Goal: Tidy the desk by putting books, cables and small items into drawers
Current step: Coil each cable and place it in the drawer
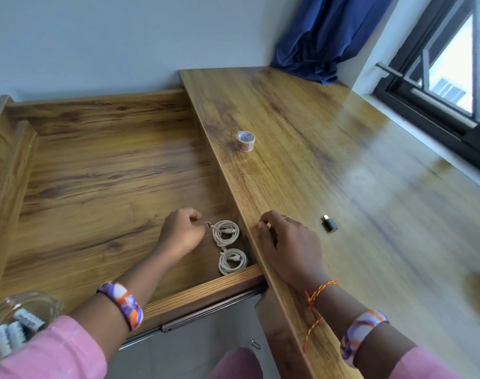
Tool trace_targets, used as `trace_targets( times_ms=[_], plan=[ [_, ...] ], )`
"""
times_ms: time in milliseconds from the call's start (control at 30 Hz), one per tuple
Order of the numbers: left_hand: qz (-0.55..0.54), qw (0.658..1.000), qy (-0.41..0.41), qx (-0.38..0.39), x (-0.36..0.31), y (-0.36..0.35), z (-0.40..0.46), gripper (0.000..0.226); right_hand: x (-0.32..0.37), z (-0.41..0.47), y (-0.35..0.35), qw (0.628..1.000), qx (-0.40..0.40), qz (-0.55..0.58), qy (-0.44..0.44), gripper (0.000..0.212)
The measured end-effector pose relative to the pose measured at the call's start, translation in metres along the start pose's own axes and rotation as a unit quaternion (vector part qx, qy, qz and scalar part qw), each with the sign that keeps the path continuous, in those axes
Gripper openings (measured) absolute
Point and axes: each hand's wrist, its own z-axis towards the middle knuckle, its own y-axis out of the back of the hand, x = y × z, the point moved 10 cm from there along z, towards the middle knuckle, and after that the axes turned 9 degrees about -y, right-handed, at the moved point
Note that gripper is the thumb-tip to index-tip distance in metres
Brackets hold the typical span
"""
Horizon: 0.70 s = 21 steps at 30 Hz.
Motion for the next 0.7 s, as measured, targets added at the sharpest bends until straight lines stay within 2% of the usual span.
trace_targets(
  times_ms=[133, 200, 300, 400, 533, 600, 700],
  plan=[
    [-0.003, 0.982, -0.171, -0.083, -0.071, 0.029, -0.040, 0.017, -0.003, 0.000, 0.000, 0.999, 0.019, 0.024, -0.020, 0.019],
    [0.005, 0.963, -0.259, -0.068, -0.109, 0.024, -0.062, 0.014, -0.011, -0.002, 0.007, 0.994, 0.008, 0.091, -0.056, 0.015],
    [0.052, 0.931, -0.359, 0.024, -0.162, -0.006, -0.086, 0.011, -0.027, -0.016, 0.024, 0.972, -0.039, 0.204, -0.109, 0.012],
    [0.097, 0.890, -0.428, 0.120, -0.206, -0.040, -0.108, 0.010, -0.050, -0.044, 0.046, 0.967, -0.060, 0.221, -0.115, 0.020],
    [0.103, 0.817, -0.514, 0.240, -0.265, -0.095, -0.150, 0.008, -0.099, -0.091, 0.111, 0.976, -0.140, 0.115, -0.120, 0.007],
    [0.108, 0.767, -0.564, 0.287, -0.299, -0.129, -0.178, 0.009, -0.131, -0.122, 0.145, 0.972, -0.171, 0.051, -0.152, 0.003],
    [0.112, 0.689, -0.624, 0.352, -0.345, -0.185, -0.226, 0.016, -0.189, -0.178, 0.186, 0.947, -0.208, -0.008, -0.245, 0.011]
  ],
)
